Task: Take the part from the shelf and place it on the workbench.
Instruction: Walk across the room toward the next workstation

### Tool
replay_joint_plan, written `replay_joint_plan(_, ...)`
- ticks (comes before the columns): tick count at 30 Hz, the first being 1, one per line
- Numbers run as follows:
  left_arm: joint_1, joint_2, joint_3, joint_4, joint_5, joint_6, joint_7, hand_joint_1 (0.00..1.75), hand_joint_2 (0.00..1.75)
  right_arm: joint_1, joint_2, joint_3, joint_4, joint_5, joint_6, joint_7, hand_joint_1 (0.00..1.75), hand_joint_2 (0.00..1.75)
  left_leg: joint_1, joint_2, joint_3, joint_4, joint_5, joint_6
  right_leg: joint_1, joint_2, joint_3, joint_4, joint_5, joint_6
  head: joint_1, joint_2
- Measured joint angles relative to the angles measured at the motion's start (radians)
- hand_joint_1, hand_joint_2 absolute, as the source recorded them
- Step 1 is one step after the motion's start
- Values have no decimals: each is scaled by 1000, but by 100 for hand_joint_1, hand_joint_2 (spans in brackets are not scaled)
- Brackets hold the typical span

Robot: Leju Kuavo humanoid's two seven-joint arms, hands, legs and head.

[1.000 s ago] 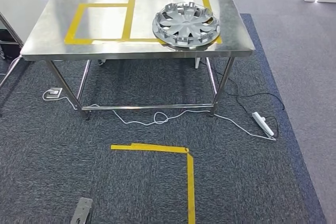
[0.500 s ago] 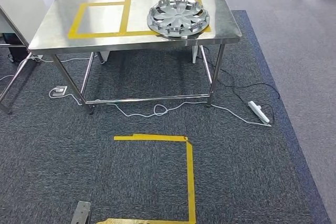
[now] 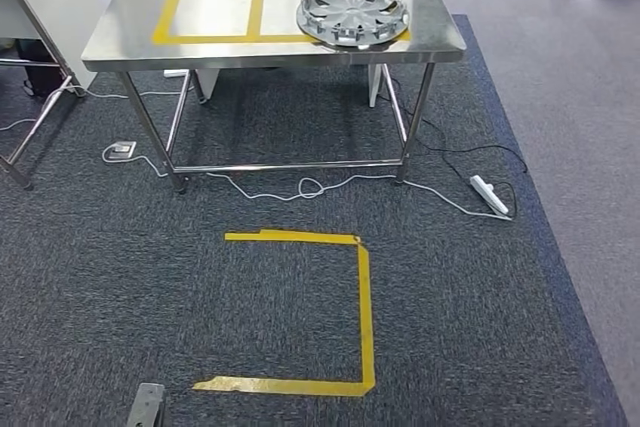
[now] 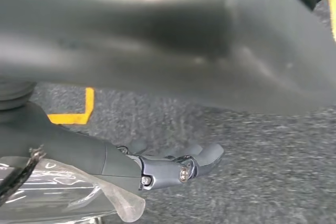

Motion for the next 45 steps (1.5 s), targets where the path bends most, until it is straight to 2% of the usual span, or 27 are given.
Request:
replay_joint_plan(2, 0, 0, 1, 0, -1, 0, 0, 0, 0, 0, 0, 5, 0, 5, 0, -1, 0, 0, -2, -5, -42, 4, 31, -5, 0, 2, 37, 29, 45, -5, 0, 0)
replay_joint_plan(4, -2, 0, 3, 0, -5, -3, -3, 0, 0, -1, 0, 8, 0, 9, 0, -3, 0, 0, -5, -18, -79, 7, 59, -12, 3, 26, 145, -74, 87, -19, -1, 0)
replay_joint_plan(6, -8, 1, 4, 0, -11, -10, -9, 0, 0, -2, 0, 11, -1, 11, 1, -5, 0, 0, -9, -34, -103, 14, 85, -20, 6, 58, 275, -246, 54, -33, -1, 0)
replay_joint_plan(7, -10, 2, 4, 0, -14, -14, -12, 0, 0, -2, 0, 12, -1, 12, 2, -6, 0, 0, -10, -41, -110, 14, 98, -25, 8, 65, 314, -305, 31, -38, -1, 0)
replay_joint_plan(8, -10, 3, 4, 0, -16, -17, -15, 0, 0, -2, 0, 13, -1, 13, 2, -6, 0, 0, -11, -50, -115, 13, 111, -31, 9, 59, 325, -333, 21, -43, -1, 0)
replay_joint_plan(10, -3, 6, 5, 0, -19, -20, -18, 0, 0, 2, 0, 14, 0, 17, 3, -4, 0, 0, -7, -56, -124, 15, 113, -42, 8, 38, 312, -334, 31, -56, -1, 0)
replay_joint_plan(12, 5, 8, 6, 0, -20, -20, -20, 0, 0, 9, 1, 14, 0, 20, 4, -5, 0, 0, -3, -43, -143, 76, 38, -53, 6, 11, 297, -335, 50, -69, -6, 0)
replay_joint_plan(14, 7, 8, 7, 0, -21, -19, -20, 0, 0, 15, 1, 14, 0, 23, 4, -8, 0, 0, 2, -29, -172, 207, -58, -65, 8, -16, 279, -333, 64, -74, -10, 0)
replay_joint_plan(16, 9, 9, 8, 0, -21, -17, -19, 0, 0, 17, 1, 14, 0, 25, 4, -12, 0, 0, 6, -24, -176, 298, -79, -72, 9, -41, 260, -327, 74, -72, -10, 0)
replay_joint_plan(18, 11, 11, 8, 0, -21, -15, -18, 0, 0, 16, 1, 14, 0, 26, 4, -16, 0, 0, 7, -13, -111, 243, -41, -72, 9, -64, 245, -317, 78, -69, -10, 0)
replay_joint_plan(20, 10, 12, 9, 0, -22, -14, -18, 0, 0, 15, 1, 14, 0, 27, 4, -20, 0, 0, 3, 24, -12, 101, -21, -63, 11, -86, 238, -308, 77, -64, -10, 0)
replay_joint_plan(21, 9, 12, 9, 0, -23, -13, -18, 0, 0, 14, 1, 14, 0, 27, 4, -21, 0, 0, 0, 41, 18, 50, -21, -56, 13, -96, 237, -305, 77, -60, -9, 0)
replay_joint_plan(22, 9, 12, 9, 0, -24, -11, -18, 0, 0, 13, 1, 14, 0, 27, 4, -21, 0, 0, -4, 50, 32, 23, -27, -47, 16, -105, 237, -302, 77, -55, -9, 0)
replay_joint_plan(24, 12, 12, 10, 0, -25, -9, -18, 0, 0, 11, 2, 14, 0, 27, 3, -22, 0, 0, -6, 41, 28, 10, -25, -30, 18, -116, 239, -301, 78, -43, -9, 0)
replay_joint_plan(26, 14, 10, 11, 0, -27, -6, -17, 0, 0, 9, 2, 15, 0, 27, 3, -22, 0, 0, -1, 25, 21, 1, -15, -13, 15, -79, 226, -277, 57, -29, -6, 0)
replay_joint_plan(28, 11, 8, 12, 0, -29, -2, -16, 0, 0, 11, 2, 15, 0, 27, 2, -22, 0, 0, 1, 7, 10, -4, -5, -3, 10, -21, 172, -170, -5, -21, -1, 0)
replay_joint_plan(30, 9, 8, 13, 0, -30, 1, -15, 0, 0, 14, 2, 15, 0, 28, 2, -22, 0, 0, 1, -16, -3, -2, 2, 0, 6, -2, 104, -31, -60, -18, -1, 0)
replay_joint_plan(31, 10, 8, 13, 0, -30, 1, -14, 0, 0, 16, 2, 15, 0, 28, 2, -22, 0, 0, 0, -28, -6, -2, 5, -1, 6, -1, 87, 0, -60, -18, -1, 0)
replay_joint_plan(32, 11, 7, 13, 0, -31, 2, -14, 0, 0, 16, 1, 15, 0, 28, 2, -21, 0, 0, 0, -41, -9, -1, 8, -3, 6, 1, 90, -9, -40, -18, -1, 0)
replay_joint_plan(33, 12, 6, 13, 0, -32, 2, -13, 0, 0, 17, 1, 15, 0, 28, 1, -21, 0, 0, 0, -54, -10, 0, 10, -5, 5, 5, 112, -60, -2, -20, -1, 0)
replay_joint_plan(35, 10, 5, 13, 0, -33, 2, -13, 0, 0, 16, 1, 15, 0, 28, 0, -21, 0, 0, -1, -79, -13, 6, 13, -12, 1, 47, 178, -205, 68, -25, -1, 0)
replay_joint_plan(37, 6, 4, 13, 0, -34, 1, -13, 0, 0, 15, 1, 16, 0, 29, -1, -21, 0, 0, -2, -102, -24, 11, 18, -22, -2, 85, 210, -283, 88, -29, -1, 0)
replay_joint_plan(38, 6, 4, 13, 0, -34, 1, -13, 0, 0, 15, 2, 16, 0, 30, -2, -22, 0, 0, -2, -112, -29, 12, 22, -29, -1, 88, 211, -289, 86, -32, -2, 0)
replay_joint_plan(40, 10, 5, 14, 0, -35, -1, -13, 0, 0, 16, 2, 17, 0, 31, -4, -22, 0, 0, 1, -123, -39, 15, 25, -42, -2, 64, 213, -292, 92, -42, -2, 0)
replay_joint_plan(42, 13, 6, 15, 0, -35, -4, -13, 0, 0, 17, 2, 19, 0, 32, -4, -23, 0, 0, 1, -85, -65, 67, -12, -53, -5, 35, 216, -296, 101, -54, -9, 0)
replay_joint_plan(44, 10, 5, 15, 0, -35, -6, -13, 0, 0, 20, 2, 20, 0, 33, -5, -23, 0, 0, 4, -37, -119, 196, -86, -62, -3, 2, 213, -296, 103, -58, -15, 0)
replay_joint_plan(45, 9, 5, 15, 0, -35, -7, -13, 0, 0, 22, 2, 20, 0, 33, -5, -23, 0, 0, 6, -28, -145, 262, -114, -65, -2, -15, 212, -296, 102, -58, -16, 0)
